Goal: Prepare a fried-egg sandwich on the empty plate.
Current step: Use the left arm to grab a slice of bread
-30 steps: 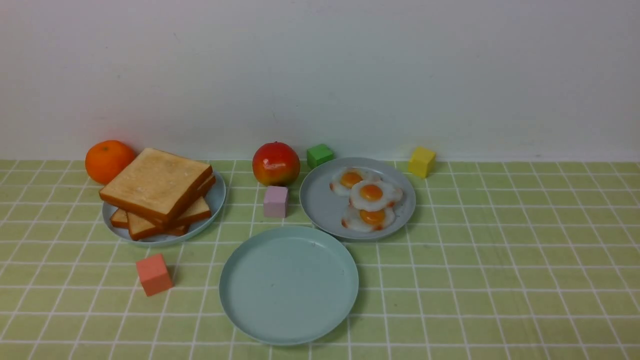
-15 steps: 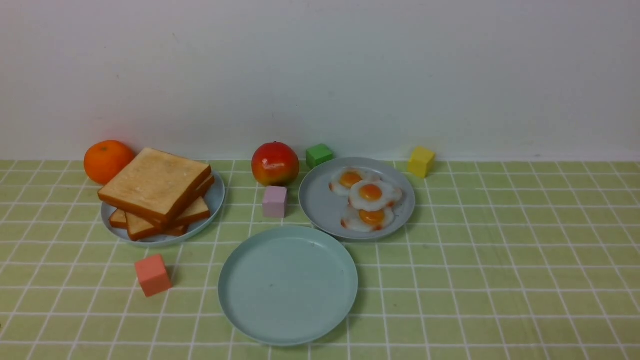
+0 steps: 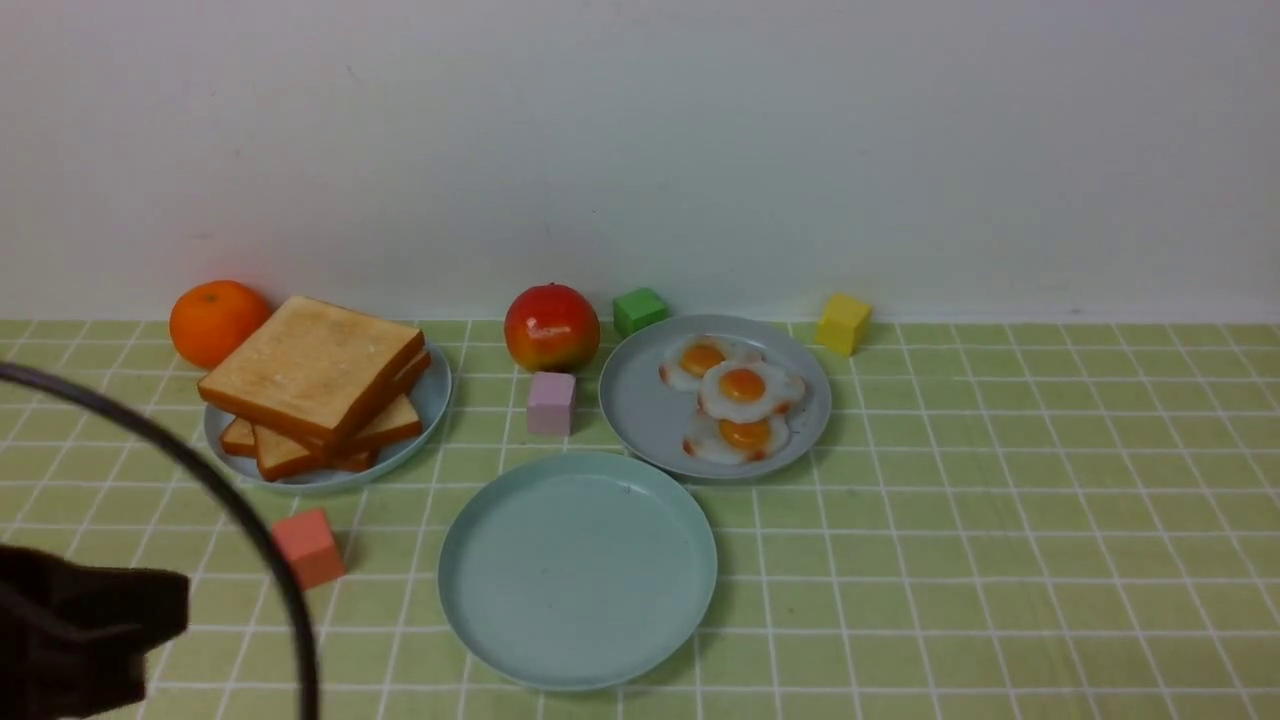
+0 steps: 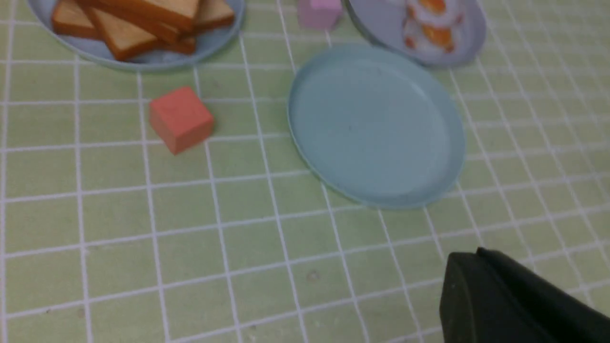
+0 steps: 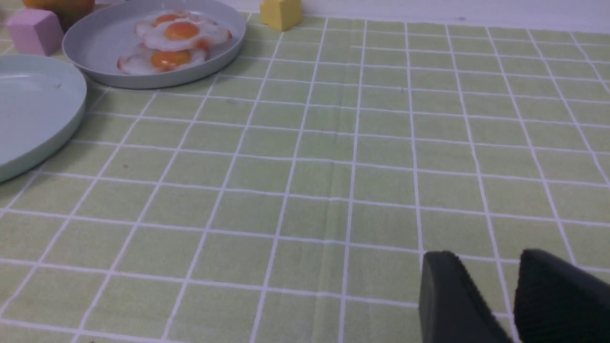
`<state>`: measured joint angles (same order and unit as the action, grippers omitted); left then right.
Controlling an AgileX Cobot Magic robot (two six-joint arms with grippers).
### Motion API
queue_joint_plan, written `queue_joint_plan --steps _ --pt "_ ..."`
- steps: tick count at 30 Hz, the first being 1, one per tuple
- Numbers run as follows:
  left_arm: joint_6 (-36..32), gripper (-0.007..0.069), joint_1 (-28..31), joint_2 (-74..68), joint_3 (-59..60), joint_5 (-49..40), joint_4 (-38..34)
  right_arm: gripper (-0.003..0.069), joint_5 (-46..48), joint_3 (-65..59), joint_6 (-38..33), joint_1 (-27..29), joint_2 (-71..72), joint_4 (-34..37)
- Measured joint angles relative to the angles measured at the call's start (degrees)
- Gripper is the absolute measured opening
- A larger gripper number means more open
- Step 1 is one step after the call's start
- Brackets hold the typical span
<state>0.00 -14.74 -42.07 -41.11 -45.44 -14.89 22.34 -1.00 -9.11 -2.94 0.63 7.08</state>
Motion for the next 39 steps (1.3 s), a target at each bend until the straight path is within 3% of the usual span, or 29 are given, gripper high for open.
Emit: queue_joint_plan --steps 5,12,16,20,21,22,25,28,32,39 --pt "1.4 -0.0013 -5.7 -12.4 -5.4 -0.6 4.9 0.0239 -1.1 -0.1 0.7 0.0 0.0 1.4" --pt "1.9 -0.0013 -6.7 -27.3 -12.9 0.8 6.3 0.0239 -15.2 -0.5 14.1 0.0 0.0 25.7" --pt "1.9 -0.0013 -6.2 -32.0 -15.8 2.9 7.4 0.0232 -17.5 0.8 15.4 0.0 0.0 32.8" --pt "1.9 -0.0013 -3.7 -36.3 -18.8 3.6 8.0 0.016 -5.9 11.6 11.2 0.0 -4.0 31.9" --pt "1.9 -0.0013 -2.3 -39.0 -20.7 3.7 8.5 0.0102 1.4 17.9 7.5 0.0 -8.6 29.5" --pt "1.9 -0.0013 -2.2 -39.3 -20.9 3.7 8.6 0.0102 1.4 18.8 7.1 0.0 -9.2 29.1" --pt "1.9 -0.0013 -0.2 -45.4 -24.7 5.7 11.9 0.0001 18.1 35.2 -0.1 0.0 -22.1 22.6" --pt "1.9 -0.0012 0.0 -50.0 -27.2 8.3 16.6 -0.0011 27.6 44.8 -2.0 -1.2 -30.6 18.9" --pt "2.5 0.0024 0.0 -54.2 -30.2 10.2 21.6 -0.0011 31.4 50.1 -2.6 -4.6 -37.1 18.0" --pt "8.2 0.0279 0.7 -61.1 -33.8 11.5 33.4 -0.0009 33.2 51.0 -2.9 -9.2 -41.8 17.4"
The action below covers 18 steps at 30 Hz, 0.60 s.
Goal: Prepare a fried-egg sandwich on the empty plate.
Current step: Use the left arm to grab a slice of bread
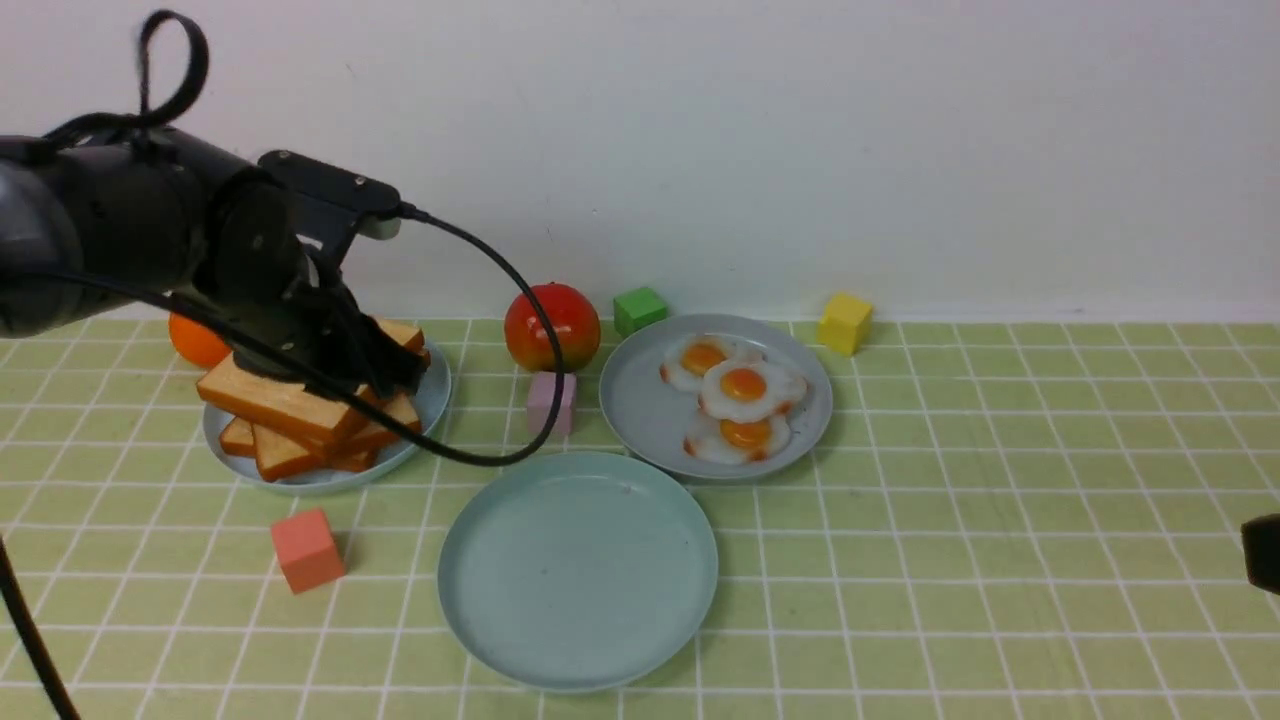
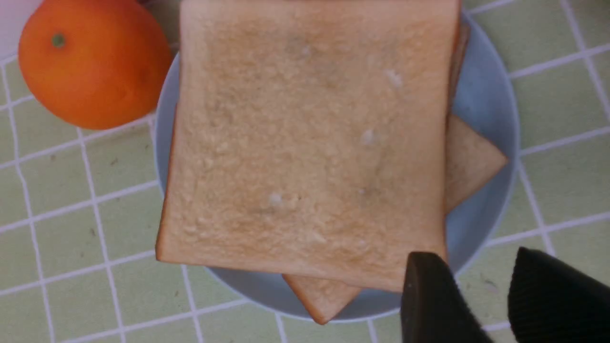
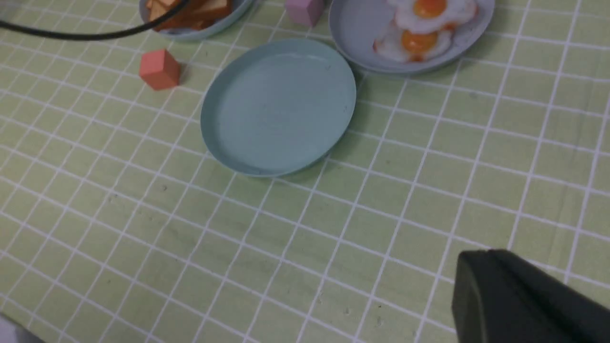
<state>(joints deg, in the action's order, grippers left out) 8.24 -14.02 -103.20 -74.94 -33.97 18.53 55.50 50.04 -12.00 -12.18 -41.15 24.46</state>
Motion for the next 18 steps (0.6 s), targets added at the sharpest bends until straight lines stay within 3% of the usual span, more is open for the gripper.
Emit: queue_joint_plan --steps 5,11,15,18 --pt "1.4 0.0389 0.0 -3.2 -0.1 2.2 3.8 -0.0006 0.1 0.0 -0.1 -0.2 0.1 -0.2" --pt "1.6 0.0406 0.0 -7.3 -0.3 4.2 7.5 -0.0003 0.6 0.0 -0.2 -0.3 0.1 -0.3" --pt "2.3 0.0364 0.0 -8.2 -0.6 4.3 8.4 -0.0003 1.6 0.0 -0.2 -0.3 0.1 -0.2" --pt "2.7 0.0269 0.1 -8.2 -0.6 4.2 8.9 -0.0001 2.4 0.0 -0.2 -0.3 0.1 -0.2"
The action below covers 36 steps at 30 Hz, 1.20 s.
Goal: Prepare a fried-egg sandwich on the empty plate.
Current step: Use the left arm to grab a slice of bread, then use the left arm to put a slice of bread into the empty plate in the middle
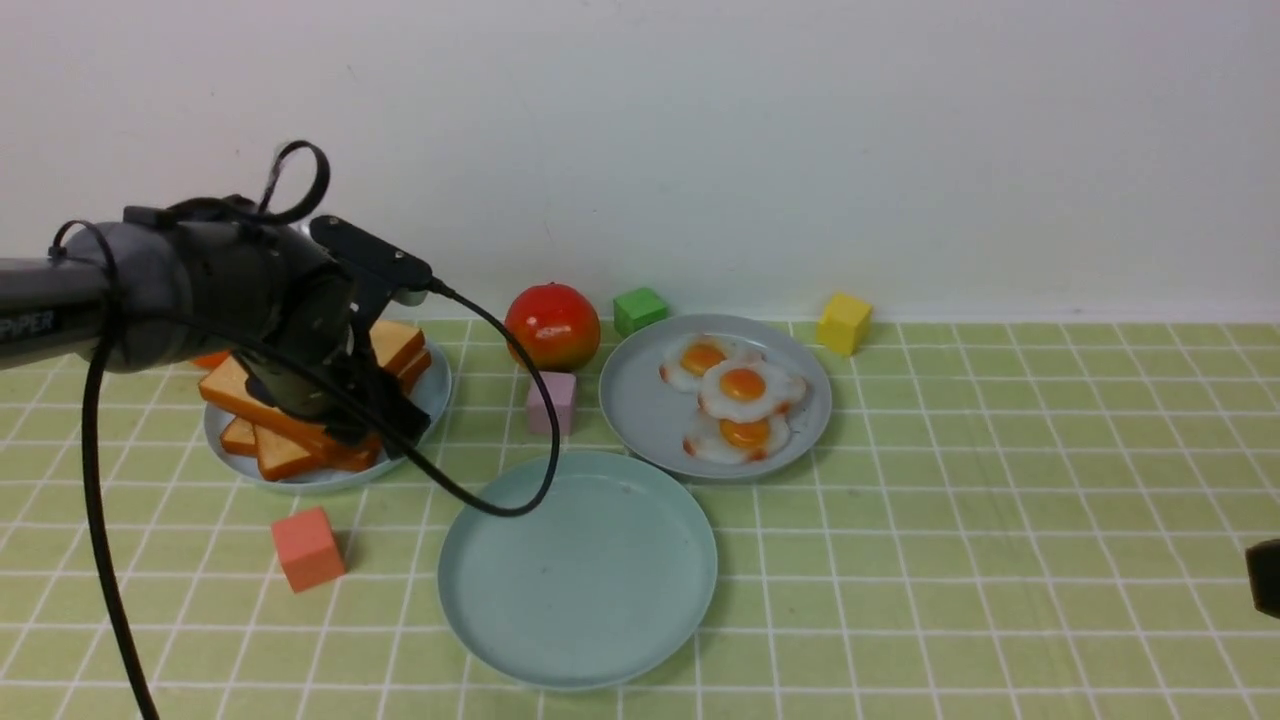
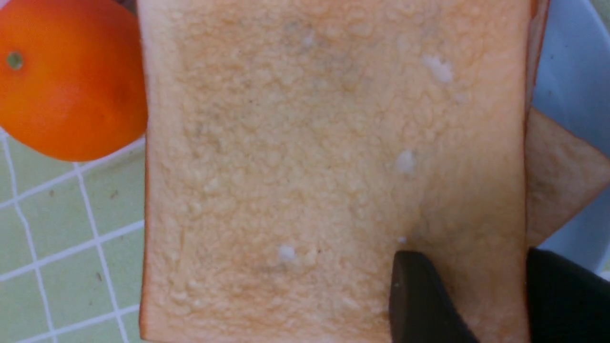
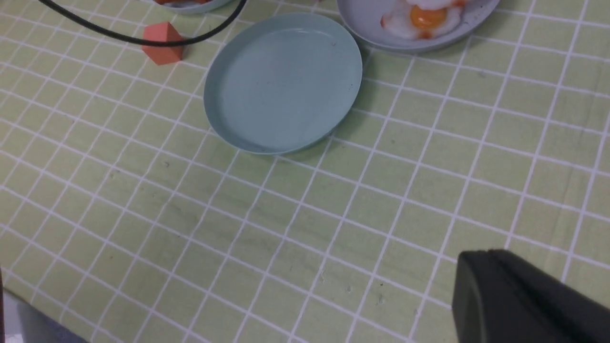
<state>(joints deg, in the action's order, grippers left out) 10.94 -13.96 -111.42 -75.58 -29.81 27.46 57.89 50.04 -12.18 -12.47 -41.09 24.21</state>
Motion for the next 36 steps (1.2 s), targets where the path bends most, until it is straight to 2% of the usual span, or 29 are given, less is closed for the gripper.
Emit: queue_joint_plan --steps 5,12,19,24,29,31,36 --pt "0.2 0.0119 0.1 0.0 -0.3 -0.4 0.3 0.0003 0.9 0.0 -0.1 0.0 0.0 0.0" --pt "0.3 0.0111 0.1 1.7 -0.3 -1.3 -0.2 0.0006 1.2 0.0 -0.1 0.0 0.0 0.1" --pt "0.6 0.0096 -0.6 10.1 0.0 -3.2 -2.0 0.001 1.3 0.0 -0.8 -0.1 0.0 0.1" --pt "0.6 0.009 -8.7 17.5 2.5 -6.8 -4.2 0.0014 1.3 0.0 -1.6 -0.1 0.0 0.1" --pt "0.4 0.009 -23.3 19.8 8.2 -9.6 -6.9 0.0019 1.3 0.0 -1.6 -0.1 0.0 0.1" --pt "0.3 0.009 -27.2 18.6 9.6 -10.1 -7.1 0.0021 1.3 0.0 -1.6 -0.1 0.0 0.1" --pt "0.2 0.0088 -30.9 13.4 10.3 -9.1 -5.8 0.0024 1.8 0.0 -1.6 -0.1 0.0 0.4"
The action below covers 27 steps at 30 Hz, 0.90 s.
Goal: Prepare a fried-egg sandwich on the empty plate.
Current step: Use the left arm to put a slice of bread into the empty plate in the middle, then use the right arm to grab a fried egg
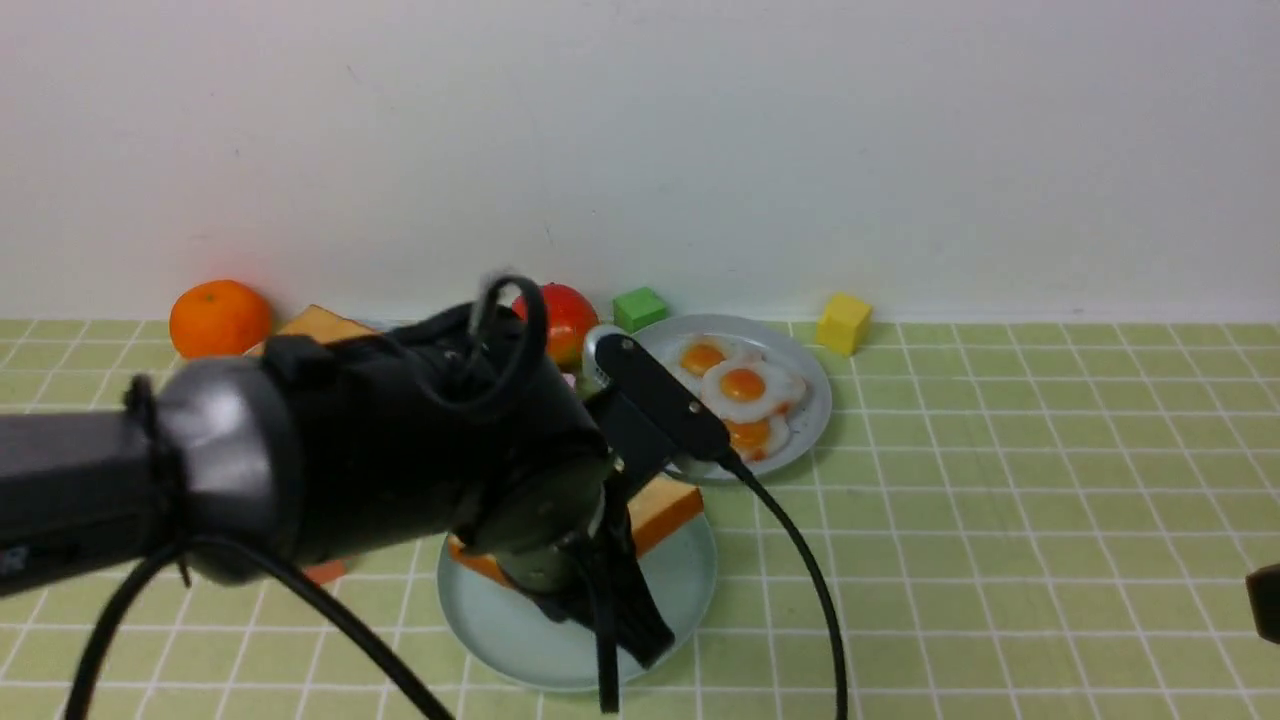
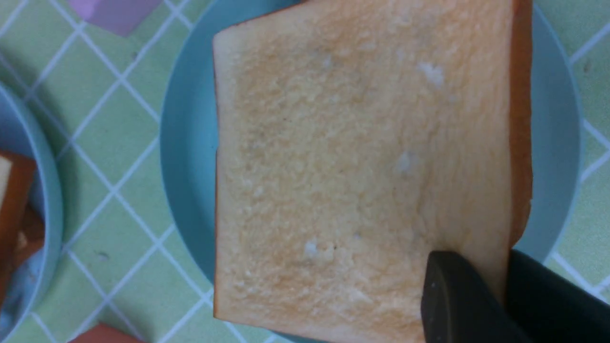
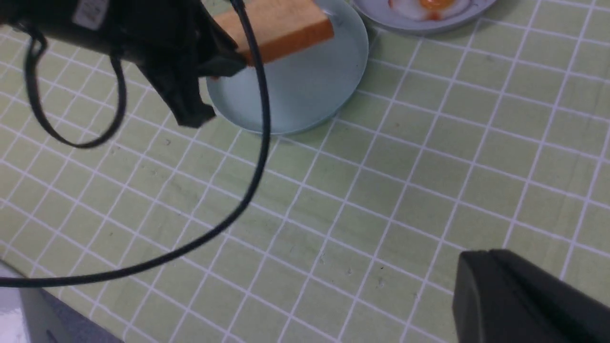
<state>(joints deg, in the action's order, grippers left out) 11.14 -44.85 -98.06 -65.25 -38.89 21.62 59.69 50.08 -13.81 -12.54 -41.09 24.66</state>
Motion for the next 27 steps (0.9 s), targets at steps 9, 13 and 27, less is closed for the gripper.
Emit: queue_joint_plan --steps 9,13,27 --pt "0.0 0.0088 0.0 -4.8 0.0 3.5 1.0 0.0034 0.2 0.0 0.0 0.0 0.0 0.0" --pt "0.0 0.0172 0.0 -4.9 0.0 3.5 1.1 0.0069 0.0 0.0 0.1 0.0 0.0 0.2" --pt "4.7 0.0428 0.0 13.9 0.0 -1.0 -6.6 0.0349 -8.7 1.1 4.5 0.0 -13.0 4.0"
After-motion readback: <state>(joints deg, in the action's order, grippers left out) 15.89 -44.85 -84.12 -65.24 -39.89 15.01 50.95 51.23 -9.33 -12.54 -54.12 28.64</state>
